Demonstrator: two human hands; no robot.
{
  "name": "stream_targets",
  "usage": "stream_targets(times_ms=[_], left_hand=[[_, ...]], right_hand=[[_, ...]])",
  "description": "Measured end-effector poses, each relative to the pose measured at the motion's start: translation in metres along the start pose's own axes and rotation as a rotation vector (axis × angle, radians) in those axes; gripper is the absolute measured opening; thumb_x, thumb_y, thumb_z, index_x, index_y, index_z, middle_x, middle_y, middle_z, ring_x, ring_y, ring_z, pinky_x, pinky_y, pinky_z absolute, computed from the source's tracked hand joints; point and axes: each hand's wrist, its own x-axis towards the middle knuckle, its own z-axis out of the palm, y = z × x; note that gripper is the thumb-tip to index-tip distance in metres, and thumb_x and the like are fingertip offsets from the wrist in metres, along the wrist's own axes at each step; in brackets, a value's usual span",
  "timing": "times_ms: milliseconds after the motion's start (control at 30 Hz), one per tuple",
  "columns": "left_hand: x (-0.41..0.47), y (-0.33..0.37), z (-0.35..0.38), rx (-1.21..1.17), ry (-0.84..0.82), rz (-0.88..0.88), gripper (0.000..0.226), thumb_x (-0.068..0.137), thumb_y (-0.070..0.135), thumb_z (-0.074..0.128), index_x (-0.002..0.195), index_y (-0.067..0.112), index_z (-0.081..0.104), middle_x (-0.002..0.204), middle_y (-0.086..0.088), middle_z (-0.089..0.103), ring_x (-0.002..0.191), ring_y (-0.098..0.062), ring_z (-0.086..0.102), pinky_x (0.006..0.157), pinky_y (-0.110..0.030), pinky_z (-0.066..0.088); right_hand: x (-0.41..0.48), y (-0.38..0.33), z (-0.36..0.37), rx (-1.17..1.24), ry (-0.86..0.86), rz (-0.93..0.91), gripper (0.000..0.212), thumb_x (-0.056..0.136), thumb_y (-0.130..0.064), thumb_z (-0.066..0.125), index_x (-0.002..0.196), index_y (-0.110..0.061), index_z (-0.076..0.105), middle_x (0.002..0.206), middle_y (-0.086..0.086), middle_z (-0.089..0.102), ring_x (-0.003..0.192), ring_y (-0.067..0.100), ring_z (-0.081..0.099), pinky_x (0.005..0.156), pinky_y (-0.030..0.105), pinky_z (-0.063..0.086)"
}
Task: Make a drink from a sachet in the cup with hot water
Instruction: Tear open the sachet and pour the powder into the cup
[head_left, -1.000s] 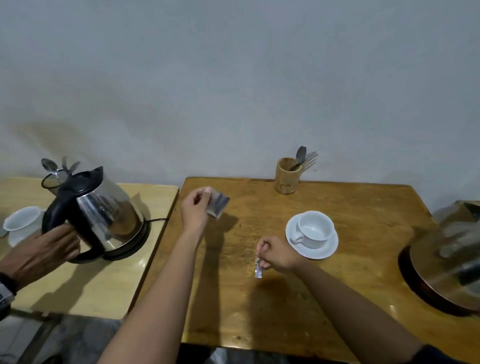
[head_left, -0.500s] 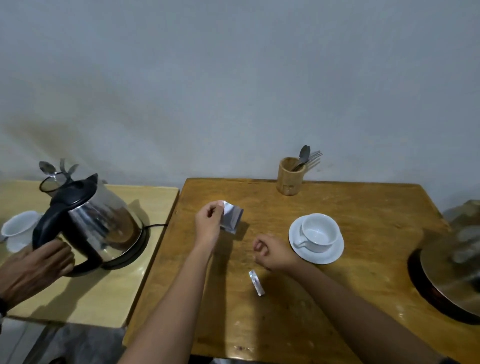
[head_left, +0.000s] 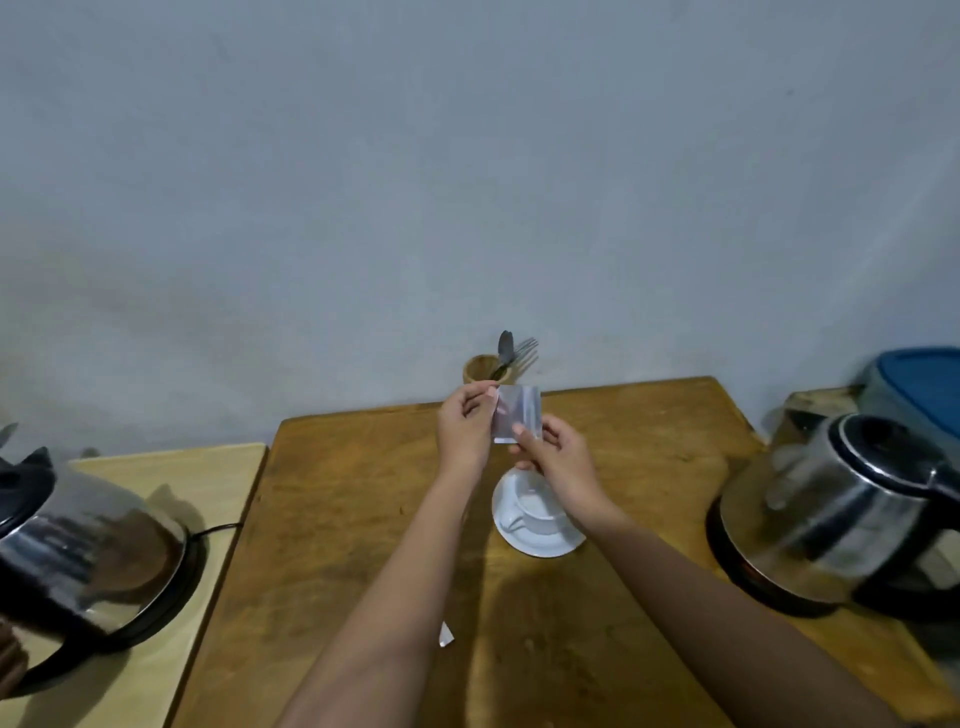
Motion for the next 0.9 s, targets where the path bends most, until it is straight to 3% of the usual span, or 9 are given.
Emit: stream_targets(times_ms=[100, 200, 367, 467, 600, 700, 800, 900], left_hand=[[-0.001, -0.006, 0.014, 0.042, -0.096, -0.019, 0.007, 0.087, 0.008, 0.059, 0.093, 0.010, 0.063, 0.085, -0.005, 0.064, 0.086, -0.019, 0.061, 0.080, -0.027, 0.051], [-0.006, -0.016, 0.024, 0.145, -0.202, -0.038, 0.010, 0.086, 0.010, 0.060, 0.095, 0.007, 0.064, 0.082, 0.000, 0.063, 0.081, -0.014, 0.060, 0.076, -0.020, 0.049], [-0.011, -0.036, 0.037, 0.298, -0.294, -0.117, 0.006, 0.085, 0.009, 0.060, 0.091, 0.011, 0.061, 0.080, 0.003, 0.060, 0.082, -0.014, 0.058, 0.073, -0.020, 0.047], [-0.014, -0.043, 0.040, 0.422, -0.386, -0.144, 0.023, 0.083, 0.009, 0.064, 0.105, 0.011, 0.056, 0.081, 0.008, 0.056, 0.077, -0.008, 0.054, 0.064, -0.015, 0.044], [-0.009, -0.047, 0.043, 0.554, -0.435, -0.110, 0.054, 0.076, 0.007, 0.072, 0.124, 0.008, 0.048, 0.110, -0.001, 0.055, 0.100, -0.015, 0.055, 0.081, -0.023, 0.044], [-0.002, -0.051, 0.043, 0.682, -0.458, -0.075, 0.059, 0.074, 0.008, 0.074, 0.127, 0.010, 0.048, 0.127, -0.006, 0.053, 0.116, -0.021, 0.053, 0.092, -0.027, 0.045], [0.003, -0.054, 0.042, 0.824, -0.494, -0.012, 0.040, 0.076, 0.008, 0.071, 0.115, 0.010, 0.060, 0.118, -0.009, 0.062, 0.106, -0.020, 0.057, 0.084, -0.025, 0.044], [0.003, -0.056, 0.038, 0.806, -0.455, -0.006, 0.022, 0.082, 0.004, 0.062, 0.103, 0.008, 0.068, 0.094, -0.007, 0.065, 0.085, -0.016, 0.055, 0.063, -0.019, 0.040]], right_hand=[[0.002, 0.001, -0.027, 0.098, 0.097, 0.056, 0.013, 0.090, -0.023, 0.059, 0.101, -0.016, 0.062, 0.093, 0.008, 0.068, 0.072, 0.009, 0.065, 0.061, 0.018, 0.053], [0.003, 0.005, -0.046, 0.180, 0.172, 0.112, 0.018, 0.090, -0.023, 0.058, 0.106, -0.013, 0.059, 0.093, 0.005, 0.069, 0.076, 0.013, 0.065, 0.066, 0.026, 0.054], [0.001, 0.019, -0.068, 0.042, 0.231, 0.131, 0.007, 0.092, -0.014, 0.056, 0.097, -0.011, 0.053, 0.083, 0.004, 0.064, 0.068, 0.013, 0.059, 0.052, 0.020, 0.049], [-0.003, 0.027, -0.078, -0.030, 0.180, 0.146, 0.011, 0.092, -0.009, 0.055, 0.102, -0.007, 0.051, 0.081, 0.003, 0.063, 0.061, 0.005, 0.061, 0.045, 0.015, 0.047], [-0.003, 0.033, -0.085, -0.126, 0.131, 0.191, 0.013, 0.090, -0.009, 0.056, 0.102, -0.009, 0.051, 0.085, 0.007, 0.063, 0.066, 0.014, 0.060, 0.043, 0.016, 0.048], [-0.001, 0.037, -0.086, -0.278, 0.124, 0.189, 0.012, 0.090, -0.009, 0.058, 0.099, -0.009, 0.050, 0.077, 0.008, 0.055, 0.053, 0.010, 0.052, 0.038, 0.014, 0.043], [0.001, 0.034, -0.086, -0.515, 0.037, 0.070, 0.012, 0.089, -0.007, 0.057, 0.090, -0.016, 0.051, 0.066, 0.002, 0.045, 0.044, 0.004, 0.045, 0.040, 0.012, 0.039], [0.007, 0.023, -0.082, -0.836, -0.127, -0.030, 0.024, 0.089, -0.008, 0.052, 0.074, -0.024, 0.045, 0.063, -0.004, 0.043, 0.057, 0.012, 0.042, 0.048, 0.018, 0.030]])
